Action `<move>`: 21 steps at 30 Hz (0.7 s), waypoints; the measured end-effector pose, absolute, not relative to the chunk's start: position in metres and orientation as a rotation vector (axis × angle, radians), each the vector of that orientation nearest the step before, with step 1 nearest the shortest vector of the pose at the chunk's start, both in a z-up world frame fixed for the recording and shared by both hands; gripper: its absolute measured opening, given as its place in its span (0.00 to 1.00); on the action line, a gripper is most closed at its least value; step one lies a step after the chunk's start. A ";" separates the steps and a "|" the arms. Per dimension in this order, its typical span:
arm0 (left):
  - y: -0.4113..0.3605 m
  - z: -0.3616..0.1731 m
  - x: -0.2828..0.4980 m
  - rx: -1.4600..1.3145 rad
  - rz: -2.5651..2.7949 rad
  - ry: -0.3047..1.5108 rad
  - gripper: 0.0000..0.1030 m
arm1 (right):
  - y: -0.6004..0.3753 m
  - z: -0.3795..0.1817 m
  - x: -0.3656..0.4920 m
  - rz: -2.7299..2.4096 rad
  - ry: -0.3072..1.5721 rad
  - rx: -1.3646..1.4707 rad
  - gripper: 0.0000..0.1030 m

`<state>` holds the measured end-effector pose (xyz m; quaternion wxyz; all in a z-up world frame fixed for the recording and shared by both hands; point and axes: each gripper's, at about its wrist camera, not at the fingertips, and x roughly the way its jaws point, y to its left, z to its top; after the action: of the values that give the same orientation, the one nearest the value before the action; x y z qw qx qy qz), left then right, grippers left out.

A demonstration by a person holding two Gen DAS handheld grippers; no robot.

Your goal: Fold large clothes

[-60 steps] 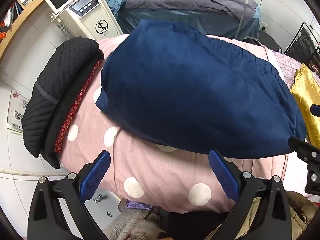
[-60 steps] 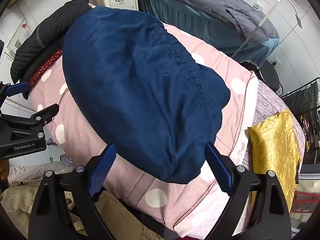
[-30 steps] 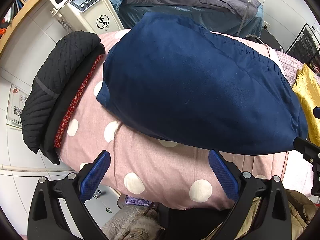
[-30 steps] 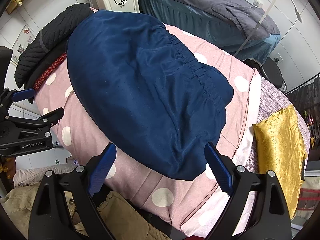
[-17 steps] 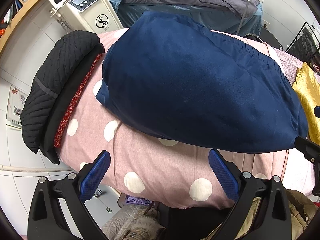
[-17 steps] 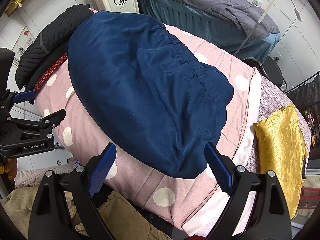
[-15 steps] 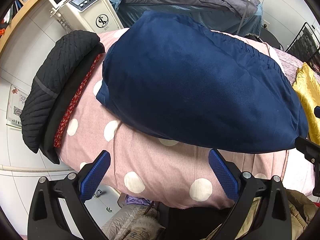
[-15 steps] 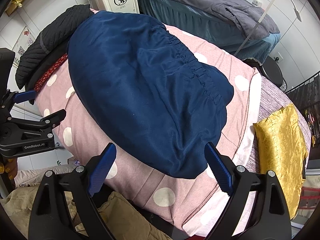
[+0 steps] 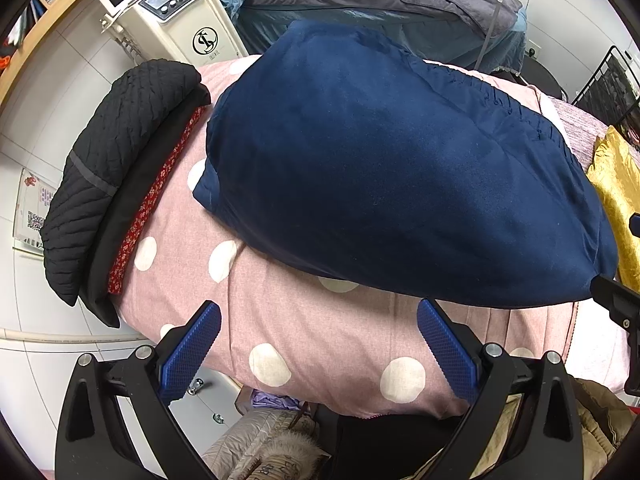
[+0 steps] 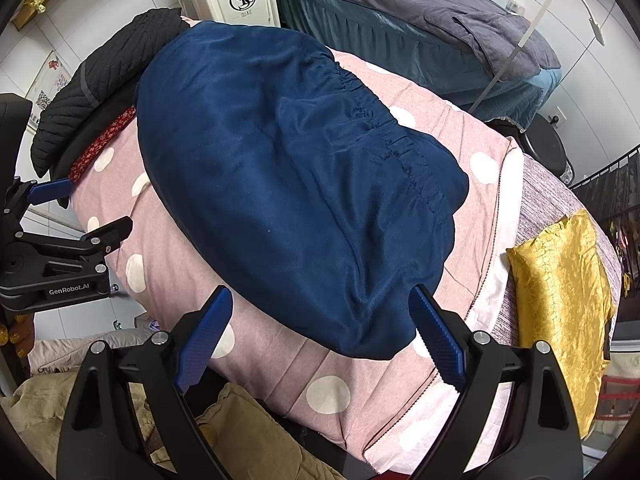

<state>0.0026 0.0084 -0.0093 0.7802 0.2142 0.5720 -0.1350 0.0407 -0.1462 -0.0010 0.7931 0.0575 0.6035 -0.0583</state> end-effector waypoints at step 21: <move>0.009 -0.009 0.002 0.468 -0.293 1.238 0.94 | -0.144 -0.001 0.042 -0.118 1.297 0.124 0.86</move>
<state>0.0024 0.0086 -0.0090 0.7788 0.2166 0.5728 -0.1355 0.0417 -0.1443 -0.0006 0.7937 0.0577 0.6031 -0.0547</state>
